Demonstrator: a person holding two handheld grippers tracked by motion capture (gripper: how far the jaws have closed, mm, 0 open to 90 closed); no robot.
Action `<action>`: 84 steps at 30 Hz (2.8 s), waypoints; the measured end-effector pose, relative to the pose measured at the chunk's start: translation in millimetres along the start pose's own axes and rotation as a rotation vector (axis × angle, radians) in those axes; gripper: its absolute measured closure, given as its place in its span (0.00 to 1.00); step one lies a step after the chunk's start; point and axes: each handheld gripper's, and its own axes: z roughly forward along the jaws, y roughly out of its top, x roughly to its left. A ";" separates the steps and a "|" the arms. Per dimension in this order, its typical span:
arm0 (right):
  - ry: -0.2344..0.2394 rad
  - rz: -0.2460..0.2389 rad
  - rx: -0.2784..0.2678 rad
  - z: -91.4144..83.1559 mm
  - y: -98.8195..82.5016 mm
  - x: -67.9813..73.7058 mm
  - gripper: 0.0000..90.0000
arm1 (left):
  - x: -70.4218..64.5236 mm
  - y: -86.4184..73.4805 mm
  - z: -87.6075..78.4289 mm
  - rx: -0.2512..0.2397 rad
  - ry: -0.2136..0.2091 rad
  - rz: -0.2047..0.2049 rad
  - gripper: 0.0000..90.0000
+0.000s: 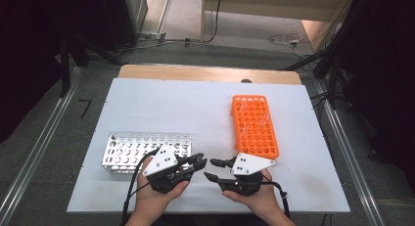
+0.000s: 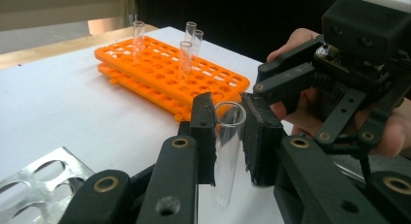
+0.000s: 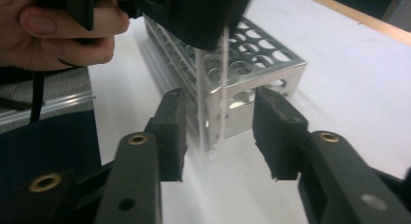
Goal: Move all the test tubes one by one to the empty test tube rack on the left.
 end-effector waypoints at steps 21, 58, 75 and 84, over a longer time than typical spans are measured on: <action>-0.195 0.140 -0.065 -71.7 -24.1 -40.6 0.00 | 37.7 28.8 -18.0 -0.042 0.134 -0.023 0.85; -0.333 0.255 -0.092 -129.5 -61.0 -76.5 0.00 | 83.4 21.0 4.8 0.010 0.251 -0.064 0.85; -0.331 0.252 -0.087 -128.5 -60.8 -76.5 0.00 | 77.6 13.9 13.2 0.088 0.263 -0.031 0.85; -0.328 0.253 -0.084 -128.0 -60.6 -75.9 0.00 | 73.4 12.7 18.2 0.114 0.277 0.011 0.85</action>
